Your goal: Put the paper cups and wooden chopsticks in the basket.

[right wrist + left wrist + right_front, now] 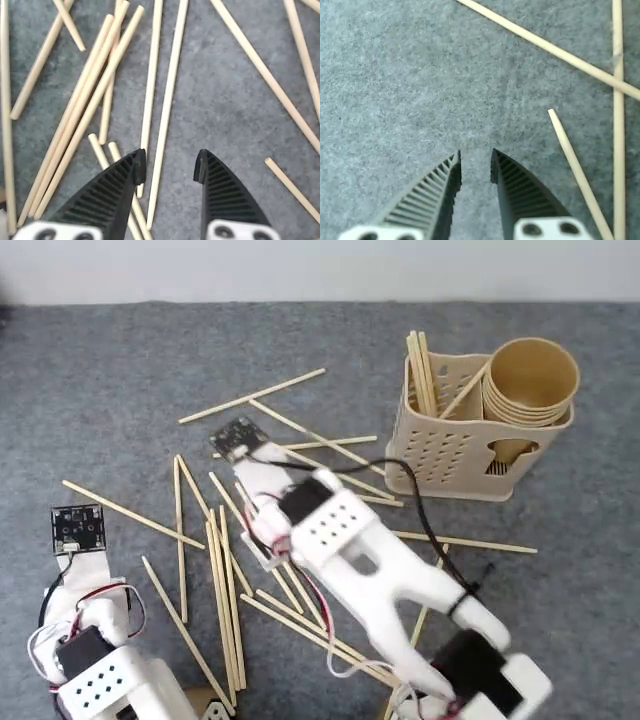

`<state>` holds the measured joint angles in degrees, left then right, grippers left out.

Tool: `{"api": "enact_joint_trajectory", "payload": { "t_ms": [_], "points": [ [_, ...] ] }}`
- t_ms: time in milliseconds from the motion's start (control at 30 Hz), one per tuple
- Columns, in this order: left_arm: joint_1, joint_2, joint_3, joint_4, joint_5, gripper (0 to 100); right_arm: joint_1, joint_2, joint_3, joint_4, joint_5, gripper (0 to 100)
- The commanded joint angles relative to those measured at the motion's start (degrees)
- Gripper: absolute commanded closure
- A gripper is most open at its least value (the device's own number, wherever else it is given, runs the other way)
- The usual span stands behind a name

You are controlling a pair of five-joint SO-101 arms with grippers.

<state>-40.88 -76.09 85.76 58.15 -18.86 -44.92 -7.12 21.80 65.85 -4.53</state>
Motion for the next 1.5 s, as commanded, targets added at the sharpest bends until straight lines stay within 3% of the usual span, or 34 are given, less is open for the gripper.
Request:
{"api": "enact_joint_trajectory", "payload": {
  "t_ms": [0,233,567,833,1000,1467],
  "points": [
    [-0.1,-0.7,-0.4,-1.2,-0.6,91,0.0,-4.6,4.3,-7.5,0.4,82.3],
    [-0.1,-0.7,-0.3,-1.2,-0.6,91,-0.3,8.4,-1.8,-13.1,0.4,82.2],
    [-0.1,-0.7,-0.3,-1.1,-0.6,91,-0.8,28.3,-16.4,-12.9,0.4,82.1],
    [-0.1,-0.7,0.1,-1.2,-0.6,91,-3.3,31.0,-16.8,-13.3,0.4,83.3],
    [-0.1,-0.7,0.1,-1.2,-0.6,91,-3.1,31.4,-16.9,-13.3,0.4,99.6],
    [2.3,-0.7,0.4,-1.1,-0.6,91,1.1,23.5,-16.4,-8.7,0.8,99.0]
  ]
}}
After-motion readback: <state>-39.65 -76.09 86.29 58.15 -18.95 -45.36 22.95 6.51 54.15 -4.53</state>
